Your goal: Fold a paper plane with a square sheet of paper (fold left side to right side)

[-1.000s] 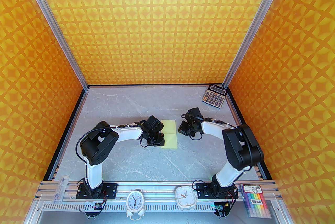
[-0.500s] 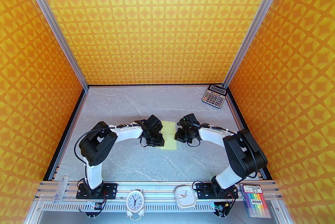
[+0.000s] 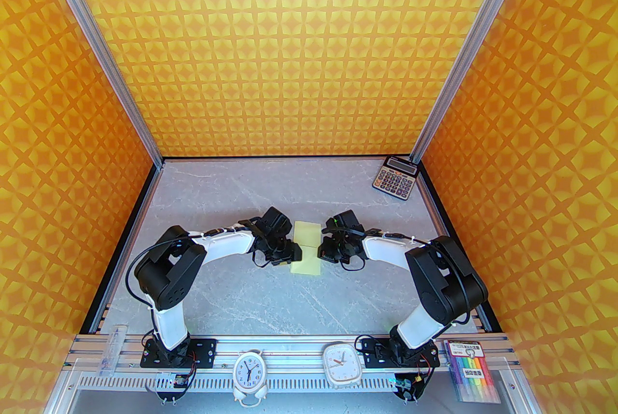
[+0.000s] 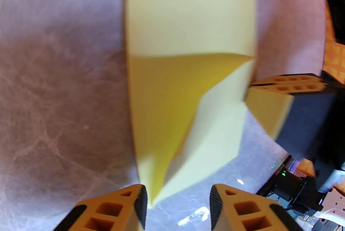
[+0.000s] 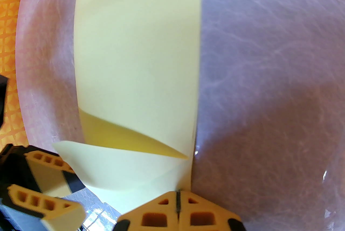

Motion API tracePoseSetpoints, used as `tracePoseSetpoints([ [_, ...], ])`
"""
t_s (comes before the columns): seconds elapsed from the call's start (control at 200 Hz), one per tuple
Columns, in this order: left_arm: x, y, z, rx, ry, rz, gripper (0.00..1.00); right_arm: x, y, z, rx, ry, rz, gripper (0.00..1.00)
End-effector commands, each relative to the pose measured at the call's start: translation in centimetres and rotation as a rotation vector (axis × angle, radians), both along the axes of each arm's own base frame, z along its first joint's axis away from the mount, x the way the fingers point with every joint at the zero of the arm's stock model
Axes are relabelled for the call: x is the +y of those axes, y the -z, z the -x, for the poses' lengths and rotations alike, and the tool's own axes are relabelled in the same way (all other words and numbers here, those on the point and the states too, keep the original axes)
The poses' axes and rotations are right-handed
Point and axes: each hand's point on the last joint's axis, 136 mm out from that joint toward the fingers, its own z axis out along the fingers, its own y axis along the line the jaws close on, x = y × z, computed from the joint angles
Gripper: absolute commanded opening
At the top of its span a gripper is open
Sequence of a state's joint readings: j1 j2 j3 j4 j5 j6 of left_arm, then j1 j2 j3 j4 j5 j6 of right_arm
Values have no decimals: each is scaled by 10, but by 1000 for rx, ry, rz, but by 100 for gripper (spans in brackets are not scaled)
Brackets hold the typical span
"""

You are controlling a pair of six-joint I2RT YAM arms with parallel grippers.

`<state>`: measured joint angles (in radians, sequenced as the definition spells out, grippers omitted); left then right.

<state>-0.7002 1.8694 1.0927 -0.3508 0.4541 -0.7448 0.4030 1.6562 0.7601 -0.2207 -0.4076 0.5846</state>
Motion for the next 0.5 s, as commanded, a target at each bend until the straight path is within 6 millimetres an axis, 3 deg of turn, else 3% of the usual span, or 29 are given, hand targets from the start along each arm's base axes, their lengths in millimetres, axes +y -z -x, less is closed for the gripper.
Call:
tracePoseSetpoints([
  [0.0,10,8,-13,-33,-48,-44,47,-5,22,18,66,-17,54,0],
  [0.08,11,10,-15,-43,-48,-49,52,-4,21,18,63,-20,52,0],
  [0.295,10,20,-15,-37,-40,-47,50,0,23,20,68,-37,53,0],
  [0.495,10,15,-13,-40,-41,-28,50,4,24,18,68,-38,60,0],
])
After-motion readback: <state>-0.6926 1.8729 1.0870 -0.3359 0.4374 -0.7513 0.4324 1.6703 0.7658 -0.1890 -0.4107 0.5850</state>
